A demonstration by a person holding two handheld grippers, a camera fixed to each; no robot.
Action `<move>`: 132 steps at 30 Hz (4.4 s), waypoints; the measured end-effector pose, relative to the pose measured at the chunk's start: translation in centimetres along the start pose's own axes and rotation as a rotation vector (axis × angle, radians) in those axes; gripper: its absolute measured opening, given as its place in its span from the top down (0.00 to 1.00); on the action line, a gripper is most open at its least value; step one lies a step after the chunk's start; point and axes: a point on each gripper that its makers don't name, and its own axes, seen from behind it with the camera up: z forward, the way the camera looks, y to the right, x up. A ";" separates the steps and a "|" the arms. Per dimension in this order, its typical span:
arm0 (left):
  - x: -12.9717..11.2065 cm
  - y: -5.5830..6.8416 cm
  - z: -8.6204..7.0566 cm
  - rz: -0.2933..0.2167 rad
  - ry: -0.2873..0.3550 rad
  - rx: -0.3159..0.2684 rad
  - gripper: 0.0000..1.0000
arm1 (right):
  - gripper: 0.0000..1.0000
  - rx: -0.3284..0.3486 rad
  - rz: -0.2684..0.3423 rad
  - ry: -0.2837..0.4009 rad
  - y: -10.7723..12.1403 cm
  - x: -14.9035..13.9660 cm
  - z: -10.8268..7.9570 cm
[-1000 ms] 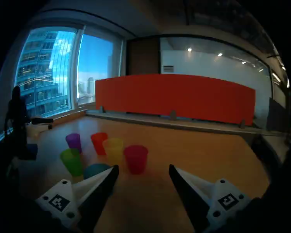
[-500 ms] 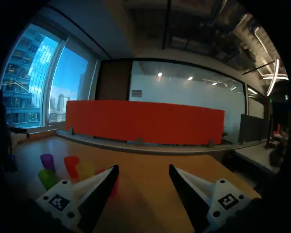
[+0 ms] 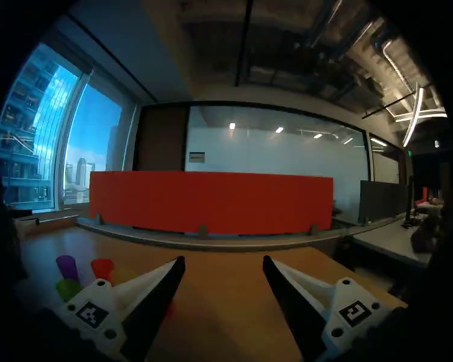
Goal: Pour water
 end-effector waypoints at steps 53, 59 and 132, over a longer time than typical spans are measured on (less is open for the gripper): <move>-6.5 -1.7 -1.0 -0.106 0.003 0.004 0.01 | 0.01 0.002 0.007 -0.022 -1.5 -0.1 -0.8; -7.0 -1.7 -0.6 -0.105 -0.021 0.004 0.00 | 0.01 0.003 0.008 -0.023 -1.5 -0.2 -0.9; -7.4 -1.6 -0.5 -0.100 -0.033 -0.001 0.01 | 0.01 -0.008 0.024 0.002 -0.3 -8.0 2.6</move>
